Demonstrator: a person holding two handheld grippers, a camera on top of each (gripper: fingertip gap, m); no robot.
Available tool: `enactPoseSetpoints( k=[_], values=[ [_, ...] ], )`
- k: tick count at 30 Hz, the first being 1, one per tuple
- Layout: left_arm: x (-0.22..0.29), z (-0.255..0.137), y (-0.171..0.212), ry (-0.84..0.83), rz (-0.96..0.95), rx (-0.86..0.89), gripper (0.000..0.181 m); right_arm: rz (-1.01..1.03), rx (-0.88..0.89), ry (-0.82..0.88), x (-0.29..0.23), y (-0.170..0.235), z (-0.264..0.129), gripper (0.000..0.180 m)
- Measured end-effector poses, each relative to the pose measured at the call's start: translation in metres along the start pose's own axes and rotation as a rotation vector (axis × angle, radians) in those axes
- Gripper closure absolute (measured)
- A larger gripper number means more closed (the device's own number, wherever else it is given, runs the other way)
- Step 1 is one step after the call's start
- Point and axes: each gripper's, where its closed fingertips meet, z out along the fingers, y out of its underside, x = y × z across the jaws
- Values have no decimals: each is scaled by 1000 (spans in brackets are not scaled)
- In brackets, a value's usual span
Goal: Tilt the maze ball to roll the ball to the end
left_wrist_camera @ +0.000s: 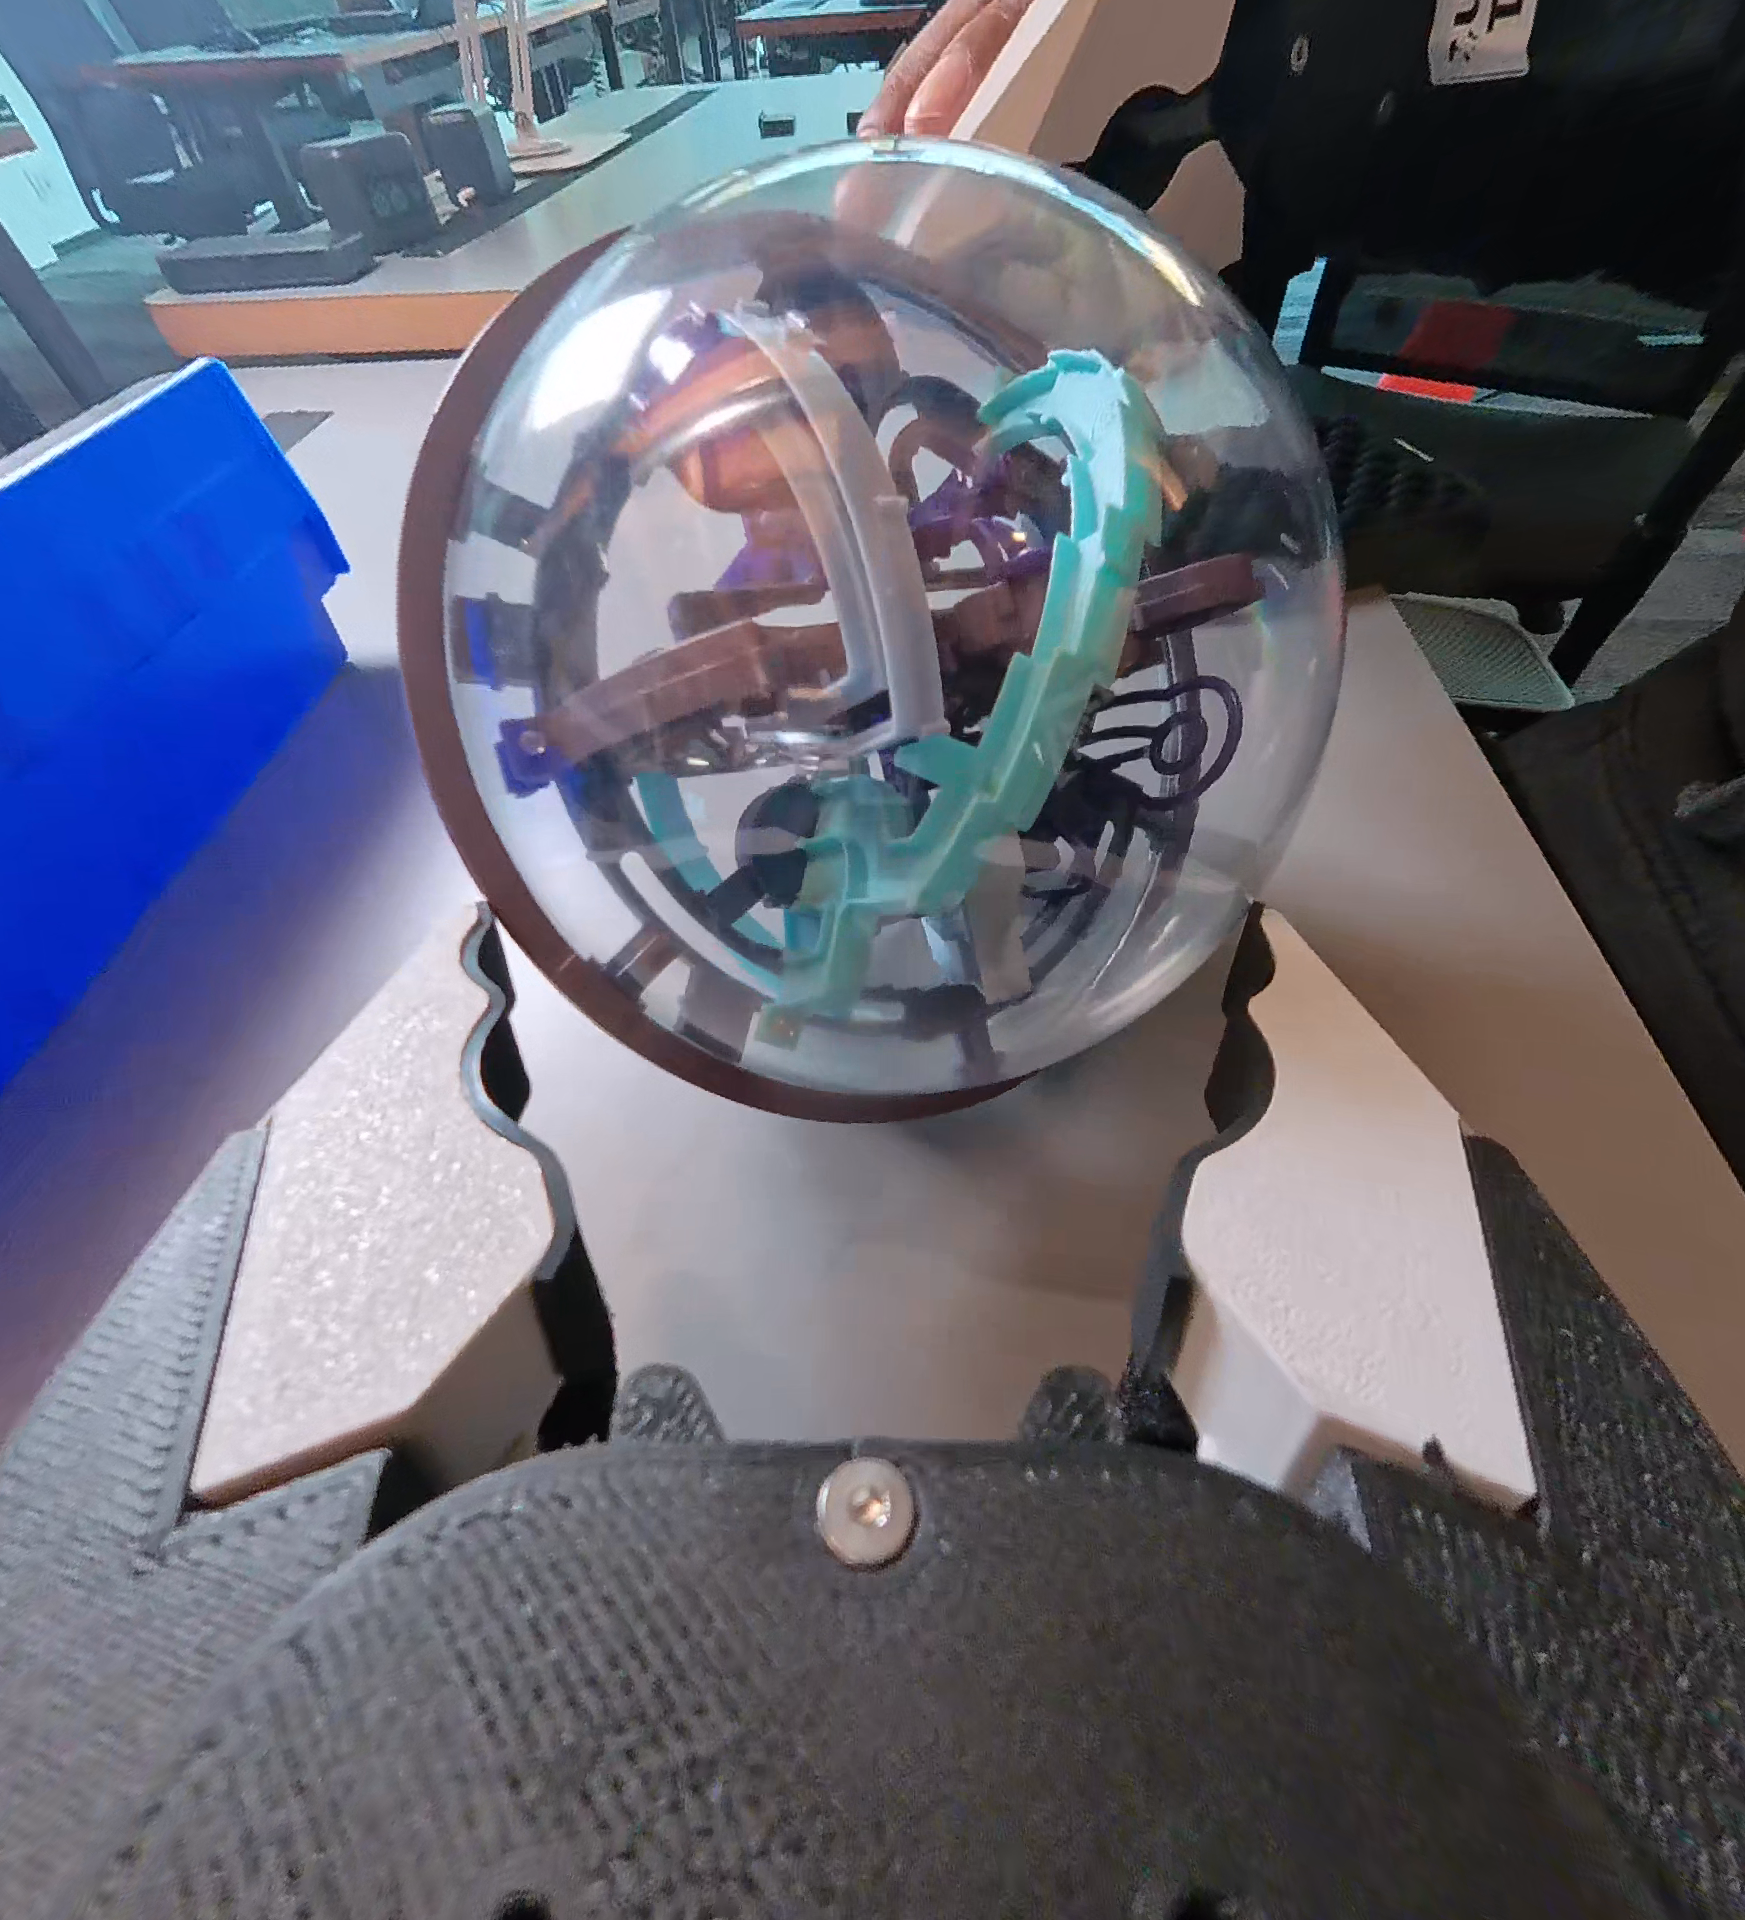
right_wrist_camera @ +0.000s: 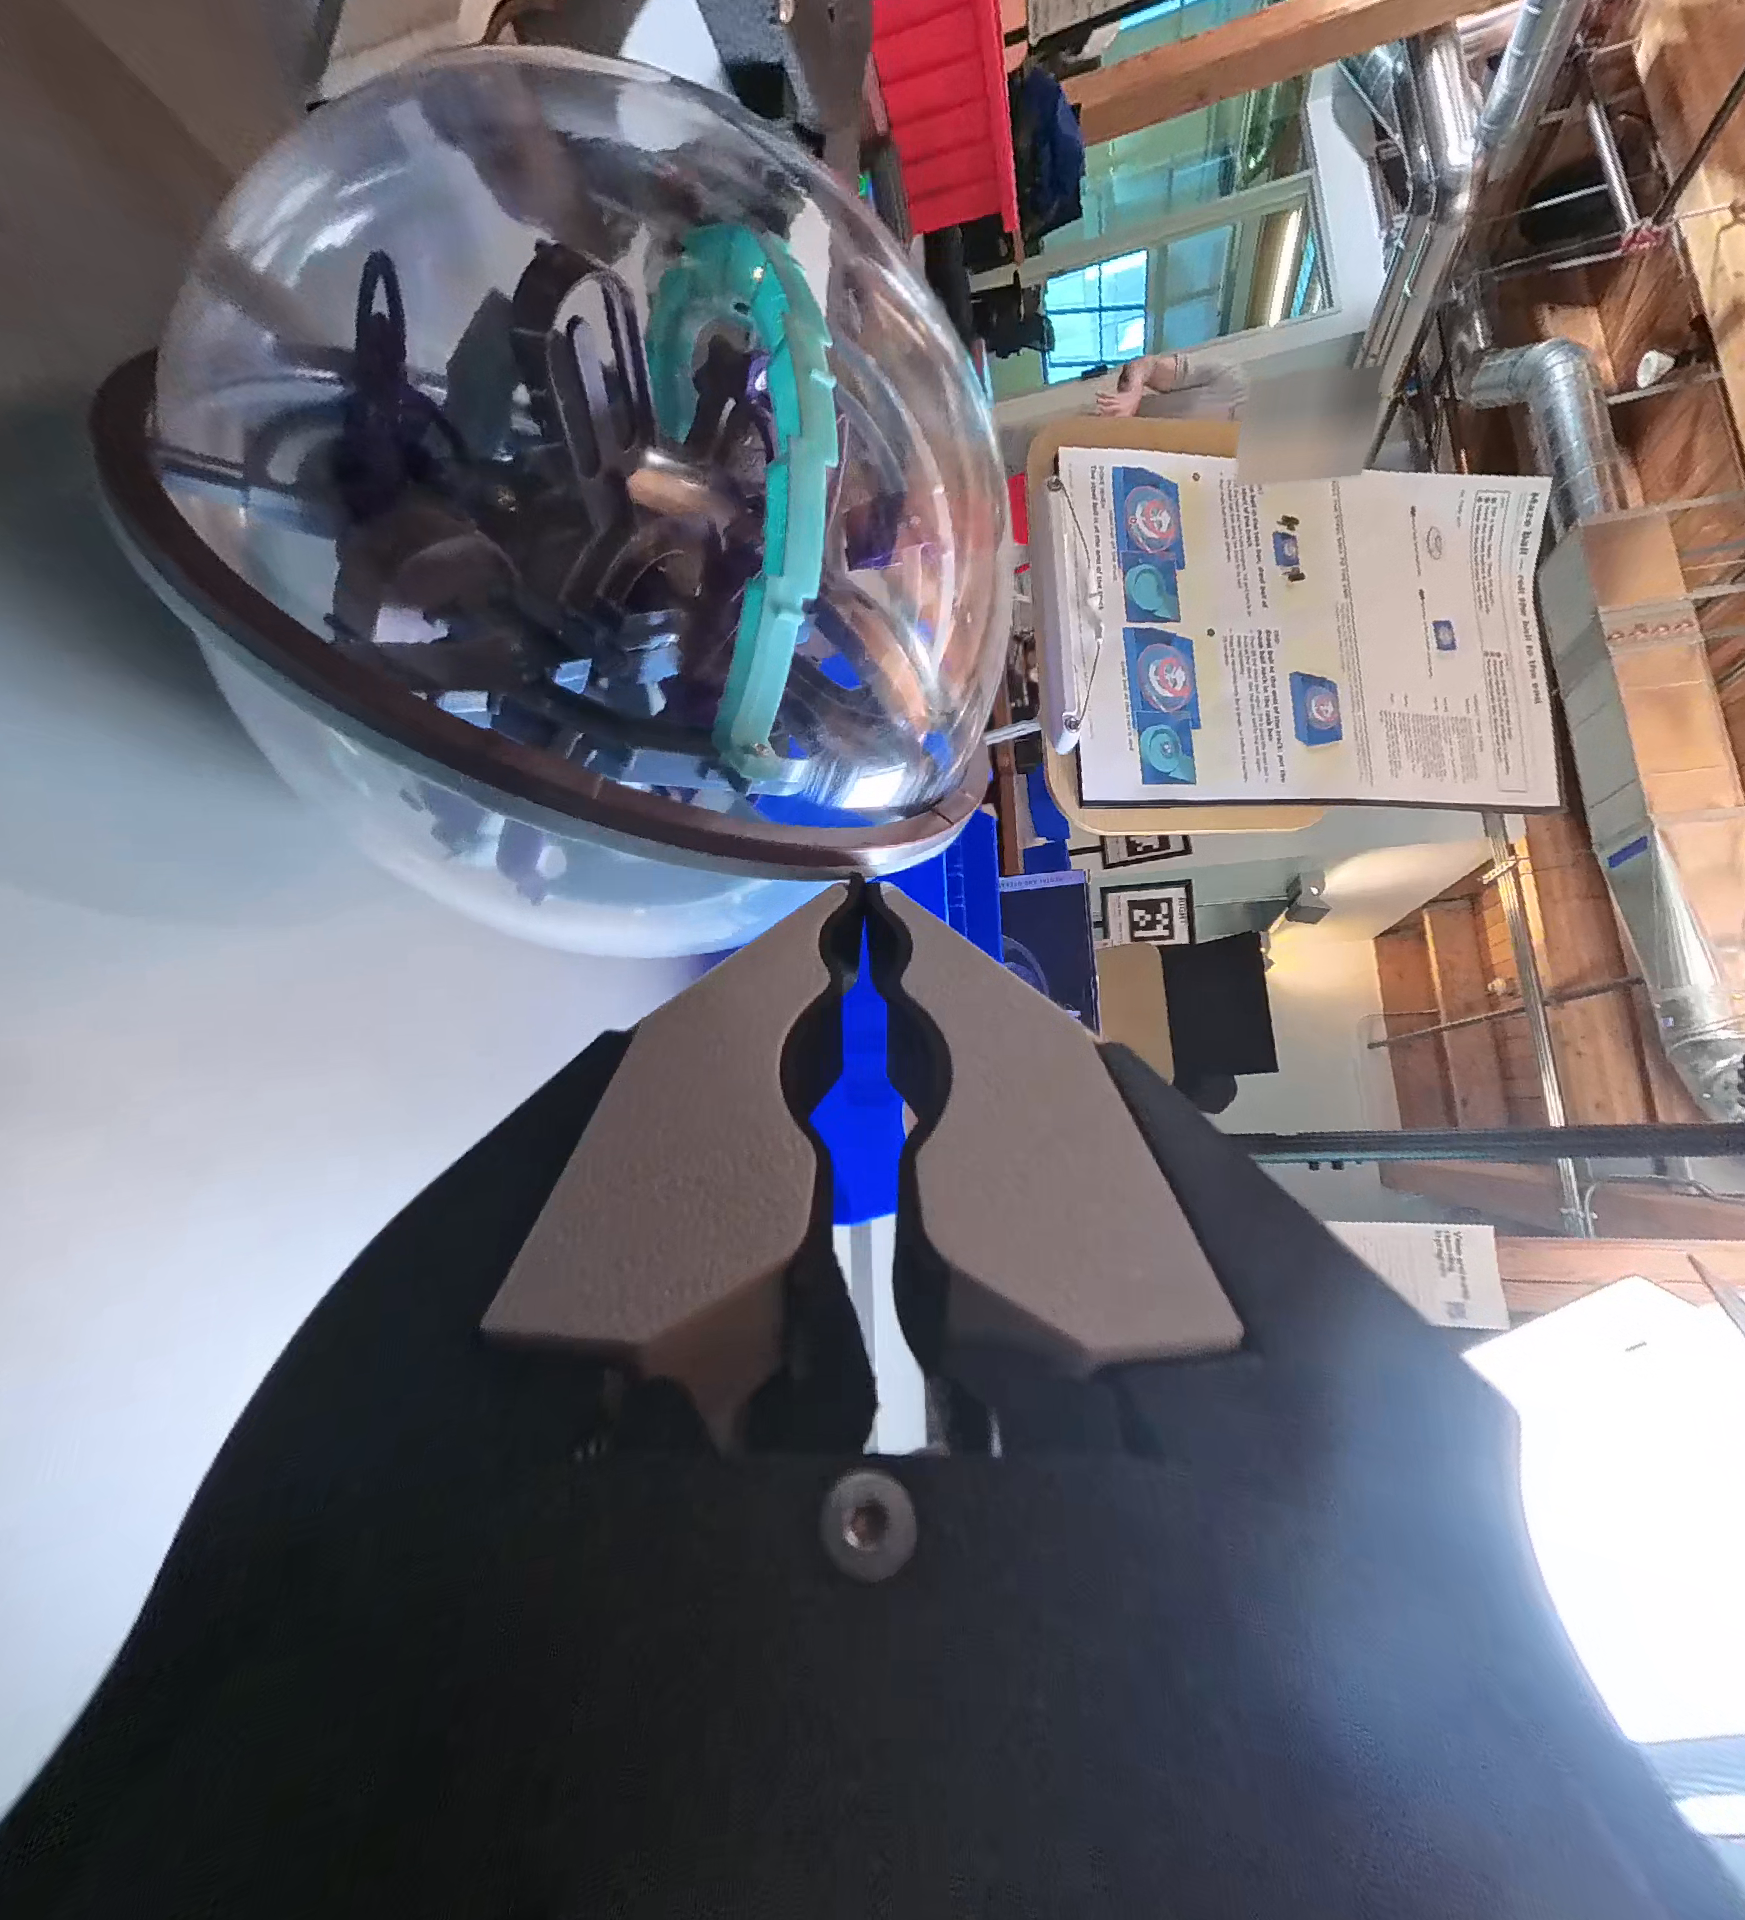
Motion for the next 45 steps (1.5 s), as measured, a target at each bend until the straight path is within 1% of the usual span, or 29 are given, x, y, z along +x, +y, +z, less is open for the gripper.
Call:
enactPoseSetpoints(
  k=[3, 7, 11, 14, 17, 21, 25, 26, 28, 29, 35, 39, 41, 43, 45],
  values=[
    [0, 1, 2, 36, -66, -9, 46, 37, 1, 4, 4, 0, 3, 180],
    [4, -3, 1, 143, -229, 13, 49, 19, -13, 15, 10, 3, 4, 164],
    [2, -7, 0, 166, -287, 31, 58, -84, -15, -15, 10, 3, -3, 153],
    [3, -7, -1, 180, -306, 40, 60, -231, -6, -38, 5, -2, -9, 156],
    [6, -6, 1, 189, -297, 20, 59, -335, 4, -58, -1, -7, -10, 174],
    [7, -6, 4, 203, -311, 8, 59, -443, 13, -79, 1, -10, -7, 174],
    [9, -6, 6, 222, -330, -4, 59, -536, 30, -95, 5, -15, -4, 163],
    [8, -6, 7, 224, -335, -7, 59, -556, 34, -104, 5, -16, -4, 163],
    [9, -7, 7, 234, -342, -5, 59, -591, 51, -132, 2, -16, -3, 172],
    [10, -7, 7, 238, -344, -10, 59, -599, 54, -138, 1, -16, -3, 172],
    [8, -8, 5, 249, -384, 9, 57, -545, 62, -278, 3, -13, 0, 173],
    [2, -8, -2, 155, -253, 51, 52, -466, 80, -380, 8, -11, 8, 174],
    [-2, -10, -6, 113, -201, 74, 53, -384, 80, -463, 11, -9, 13, 172],
    [0, -10, -10, 107, -154, 98, 59, -288, 75, -561, 14, -6, 19, 173],
    [0, -7, -6, 91, -121, 69, 53, -197, 64, -654, 15, -3, 25, 173]
  ],
)
